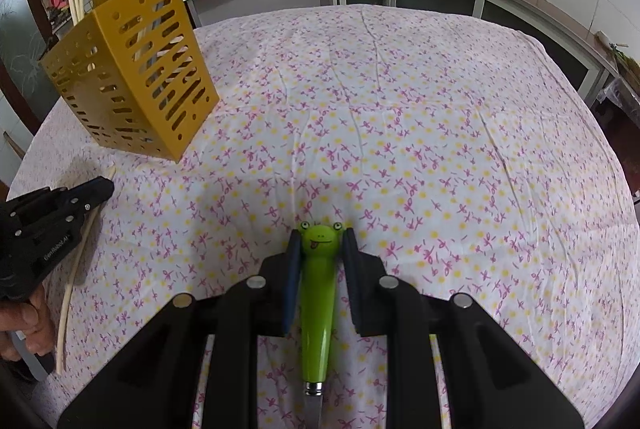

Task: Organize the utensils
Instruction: 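Close the left tool on the last chopstick while the right tool grasps the green-handled fork, then lift the chopstick with the left tool while the right tool carries the fork to the caddy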

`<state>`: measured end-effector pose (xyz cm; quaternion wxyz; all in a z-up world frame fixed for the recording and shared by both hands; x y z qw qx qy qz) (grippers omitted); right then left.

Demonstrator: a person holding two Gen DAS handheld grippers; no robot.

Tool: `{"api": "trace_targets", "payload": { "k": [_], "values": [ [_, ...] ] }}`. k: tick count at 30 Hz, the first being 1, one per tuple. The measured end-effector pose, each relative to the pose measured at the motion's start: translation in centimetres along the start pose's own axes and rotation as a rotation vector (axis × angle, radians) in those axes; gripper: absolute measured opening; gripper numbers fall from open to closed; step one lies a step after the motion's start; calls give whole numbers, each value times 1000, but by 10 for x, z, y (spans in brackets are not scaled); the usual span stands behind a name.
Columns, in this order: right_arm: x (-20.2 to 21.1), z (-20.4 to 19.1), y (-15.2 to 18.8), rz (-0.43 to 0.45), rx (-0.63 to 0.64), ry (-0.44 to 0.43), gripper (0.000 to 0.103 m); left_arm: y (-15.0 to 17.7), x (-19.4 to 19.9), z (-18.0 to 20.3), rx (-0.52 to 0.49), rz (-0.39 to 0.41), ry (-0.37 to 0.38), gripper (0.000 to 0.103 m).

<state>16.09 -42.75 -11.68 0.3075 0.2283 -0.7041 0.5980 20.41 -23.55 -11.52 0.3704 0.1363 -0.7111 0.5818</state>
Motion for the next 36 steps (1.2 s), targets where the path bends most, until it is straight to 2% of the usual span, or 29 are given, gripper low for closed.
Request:
{"api": "trace_targets", "payload": {
  "k": [5, 8, 12, 19, 28, 36],
  "values": [
    [6, 2, 0, 6, -9, 1, 21, 3, 1, 6, 33, -17, 19, 6],
    [12, 5, -2, 19, -14, 1, 21, 6, 2, -8, 49, -17, 23, 6],
    [17, 3, -5, 26, -6, -3, 21, 11, 7, -30, 65, -24, -9, 6],
    [11, -3, 1, 0, 3, 2, 21, 16, 13, -45, 25, -59, -6, 7],
    [3, 0, 6, -23, 15, 17, 21, 7, 9, -27, -22, -50, -46, 5],
    [1, -3, -1, -21, 24, 14, 19, -2, 5, -37, 13, -68, -7, 3]
  ]
}}
Point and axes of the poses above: each gripper's, at about its wrist camera, not at the fingertips, and x roughly against the way its jaws point, z to its right, y to its underside, the point moved 2 cm from there along -x, roughly the way its jaws point, and after that the axes turned 11 degrees about z, right-handed, at the moved point
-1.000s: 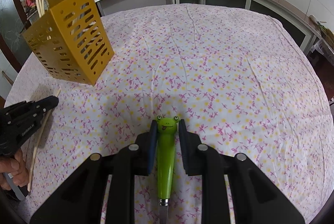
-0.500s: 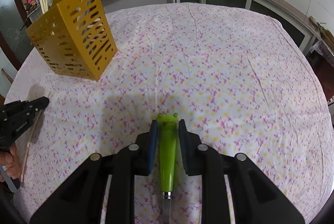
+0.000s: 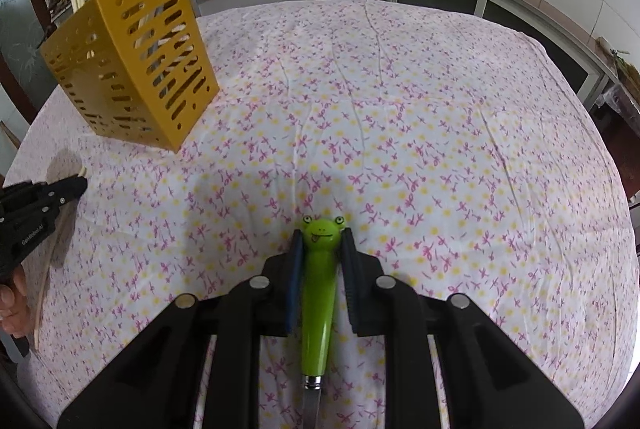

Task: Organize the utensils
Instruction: 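Lift the chopstick with the left tool while the right tool carries the fork to the caddy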

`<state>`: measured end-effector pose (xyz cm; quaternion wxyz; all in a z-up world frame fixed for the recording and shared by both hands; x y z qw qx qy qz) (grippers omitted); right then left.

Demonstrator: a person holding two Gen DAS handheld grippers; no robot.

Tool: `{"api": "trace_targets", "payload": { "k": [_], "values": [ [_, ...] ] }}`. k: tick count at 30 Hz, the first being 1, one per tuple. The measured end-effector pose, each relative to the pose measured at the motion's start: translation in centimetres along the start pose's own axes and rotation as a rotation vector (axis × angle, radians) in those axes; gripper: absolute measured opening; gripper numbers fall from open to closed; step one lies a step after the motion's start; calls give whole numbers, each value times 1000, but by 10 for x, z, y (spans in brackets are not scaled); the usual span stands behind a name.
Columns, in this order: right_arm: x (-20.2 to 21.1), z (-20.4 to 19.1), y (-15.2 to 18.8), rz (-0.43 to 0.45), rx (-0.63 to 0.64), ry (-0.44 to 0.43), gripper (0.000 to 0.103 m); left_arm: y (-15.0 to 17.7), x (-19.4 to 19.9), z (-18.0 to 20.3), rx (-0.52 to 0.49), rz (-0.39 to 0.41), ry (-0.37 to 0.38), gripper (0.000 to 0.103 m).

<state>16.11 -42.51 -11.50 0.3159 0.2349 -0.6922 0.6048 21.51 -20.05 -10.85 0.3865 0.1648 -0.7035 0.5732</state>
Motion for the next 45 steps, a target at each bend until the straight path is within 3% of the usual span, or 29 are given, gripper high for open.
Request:
{"api": "trace_targets", "payload": {
  "k": [5, 14, 23, 30, 45],
  "values": [
    [21, -4, -7, 68, -15, -24, 19, -3, 5, -12, 40, 18, 52, 3],
    [87, -4, -23, 299, -87, -96, 19, -21, 59, -25, 70, 179, 72, 3],
    [129, -5, -32, 446, -95, -108, 19, -31, 111, -38, 116, 325, 65, 4],
    [144, -10, -35, 485, -76, -96, 19, -43, 139, -42, 118, 397, 61, 4],
    [174, -25, -57, 558, -40, -104, 19, -68, 173, -47, 105, 469, 51, 4]
  ]
}}
Point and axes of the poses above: each gripper's, at about its wrist camera, not at the fingertips, and x roughly against the way its jaws point, z to its right, y to its underside, the point moved 2 cm from there along -x, roughly the way its jaws point, and after that the axes turned 11 degrees about z, right-handed, at the moved point
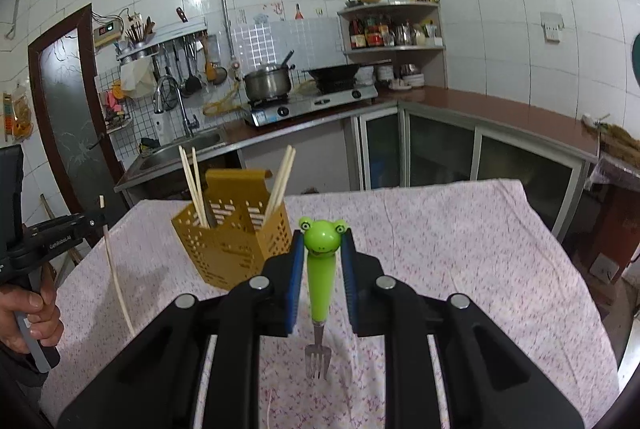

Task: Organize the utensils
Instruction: 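Lift the chopstick with the left tool while the right tool carries the fork to the caddy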

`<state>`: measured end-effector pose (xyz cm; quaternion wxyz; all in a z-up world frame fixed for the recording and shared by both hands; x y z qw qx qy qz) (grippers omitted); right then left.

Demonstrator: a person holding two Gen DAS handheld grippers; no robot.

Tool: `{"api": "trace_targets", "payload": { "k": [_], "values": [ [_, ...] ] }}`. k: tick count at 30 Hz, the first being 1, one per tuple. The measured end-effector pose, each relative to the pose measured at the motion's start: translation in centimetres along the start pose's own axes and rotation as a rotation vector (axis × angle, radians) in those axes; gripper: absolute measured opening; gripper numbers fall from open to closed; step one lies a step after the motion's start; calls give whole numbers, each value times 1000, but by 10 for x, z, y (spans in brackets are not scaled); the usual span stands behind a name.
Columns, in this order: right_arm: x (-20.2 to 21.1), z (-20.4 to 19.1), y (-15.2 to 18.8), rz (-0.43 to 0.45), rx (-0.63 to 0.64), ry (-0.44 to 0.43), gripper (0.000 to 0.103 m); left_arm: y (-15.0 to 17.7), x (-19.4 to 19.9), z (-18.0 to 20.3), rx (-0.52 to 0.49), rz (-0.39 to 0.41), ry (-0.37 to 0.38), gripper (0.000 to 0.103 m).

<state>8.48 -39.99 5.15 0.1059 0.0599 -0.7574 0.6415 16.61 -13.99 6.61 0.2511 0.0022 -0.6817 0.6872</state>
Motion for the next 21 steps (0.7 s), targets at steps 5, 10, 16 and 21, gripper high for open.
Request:
{"api": "trace_targets", "payload": {
  "k": [5, 10, 16, 21],
  "values": [
    [1, -9, -21, 21, 27, -3, 19, -28, 3, 1, -13, 49, 4, 4],
    [-1, -22, -42, 49, 71, 11, 19, -56, 5, 6, -28, 101, 13, 4],
    [-7, -37, -66, 73, 102, 21, 19, -80, 5, 11, -39, 138, 36, 4],
    [-12, -51, -85, 102, 109, 2, 19, -105, 2, 15, -47, 175, 57, 4]
  ]
}}
Point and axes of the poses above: each gripper's, at about its wrist camera, not at the fingertips, and x roughly against the way its jaws point, z to its right, y to its underside, the point moved 2 cm from there along -x, roughly the way its jaws point, and after that the axes turned 11 degrees about z, right-handed, at the moved point
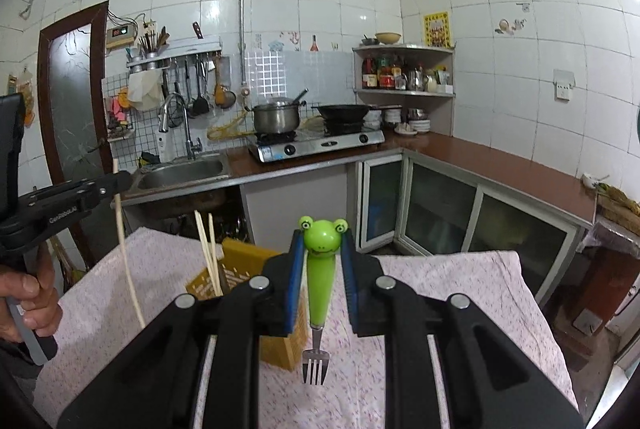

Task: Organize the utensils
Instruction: 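Lift the chopstick with the left tool while the right tool carries the fork to the caddy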

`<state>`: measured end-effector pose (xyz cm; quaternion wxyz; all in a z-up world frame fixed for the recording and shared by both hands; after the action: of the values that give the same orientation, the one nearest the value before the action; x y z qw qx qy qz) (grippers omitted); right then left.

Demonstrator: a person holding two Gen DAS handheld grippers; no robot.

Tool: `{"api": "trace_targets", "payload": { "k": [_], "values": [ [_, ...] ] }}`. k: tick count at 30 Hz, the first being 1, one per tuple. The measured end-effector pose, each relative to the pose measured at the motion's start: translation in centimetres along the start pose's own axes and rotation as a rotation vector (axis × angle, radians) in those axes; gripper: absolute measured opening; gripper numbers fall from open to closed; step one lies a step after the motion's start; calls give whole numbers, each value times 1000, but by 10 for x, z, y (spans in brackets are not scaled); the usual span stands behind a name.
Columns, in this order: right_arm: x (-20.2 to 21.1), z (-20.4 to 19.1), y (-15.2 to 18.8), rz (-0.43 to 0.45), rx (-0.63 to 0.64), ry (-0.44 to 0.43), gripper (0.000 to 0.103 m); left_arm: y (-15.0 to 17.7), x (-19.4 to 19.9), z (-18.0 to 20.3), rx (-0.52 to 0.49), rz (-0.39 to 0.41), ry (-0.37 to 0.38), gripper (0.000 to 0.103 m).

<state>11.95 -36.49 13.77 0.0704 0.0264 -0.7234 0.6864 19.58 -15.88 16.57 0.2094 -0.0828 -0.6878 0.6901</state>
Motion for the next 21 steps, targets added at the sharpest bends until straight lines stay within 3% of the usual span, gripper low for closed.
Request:
{"api": "trace_targets", "payload": {
  "k": [11, 21],
  "values": [
    [-32, -30, -34, 49, 12, -54, 19, -54, -31, 6, -9, 104, -14, 4],
    [-79, -41, -23, 10, 10, -76, 19, -36, -76, 5, 5, 83, -27, 4]
  ]
}}
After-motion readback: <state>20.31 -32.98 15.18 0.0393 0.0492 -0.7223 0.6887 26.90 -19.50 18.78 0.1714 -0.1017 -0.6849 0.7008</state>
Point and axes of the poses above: each gripper's, at about its wrist camera, not at the fingertips, and x roughly against the way its jaws point, z to its right, y to its underside, the point moved 2 cm from there along -x, roughly the way its jaws point, and after that the axes turned 11 degrees about z, right-handed, at the moved point
